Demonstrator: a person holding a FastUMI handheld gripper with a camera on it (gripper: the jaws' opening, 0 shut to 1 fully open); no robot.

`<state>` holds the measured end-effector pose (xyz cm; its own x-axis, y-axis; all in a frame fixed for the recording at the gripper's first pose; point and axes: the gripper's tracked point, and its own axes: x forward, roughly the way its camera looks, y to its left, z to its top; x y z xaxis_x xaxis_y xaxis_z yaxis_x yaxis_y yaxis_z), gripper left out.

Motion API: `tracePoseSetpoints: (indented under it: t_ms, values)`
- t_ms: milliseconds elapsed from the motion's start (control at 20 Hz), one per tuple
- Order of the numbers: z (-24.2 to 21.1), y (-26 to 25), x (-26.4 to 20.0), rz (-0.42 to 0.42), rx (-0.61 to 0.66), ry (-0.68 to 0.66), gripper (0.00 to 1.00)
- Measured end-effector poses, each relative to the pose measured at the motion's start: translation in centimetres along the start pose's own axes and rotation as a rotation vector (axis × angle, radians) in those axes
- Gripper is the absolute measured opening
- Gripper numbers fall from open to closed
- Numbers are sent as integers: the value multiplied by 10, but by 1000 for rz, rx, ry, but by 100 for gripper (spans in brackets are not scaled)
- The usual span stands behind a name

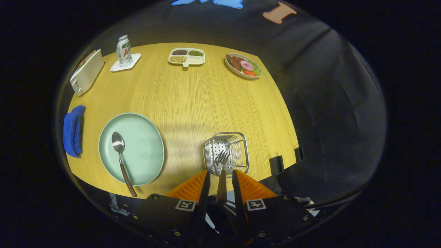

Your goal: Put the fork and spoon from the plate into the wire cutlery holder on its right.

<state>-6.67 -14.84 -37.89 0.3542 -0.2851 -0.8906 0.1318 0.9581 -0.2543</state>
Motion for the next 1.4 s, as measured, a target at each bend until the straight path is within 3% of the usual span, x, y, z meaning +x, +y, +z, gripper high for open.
tracePoseSetpoints:
  t_ms: [750, 1400]
  values:
    - [9, 118, -26, 112, -372, -57, 39]
    - [-24, 203, -5, 207, -458, 98, 38]
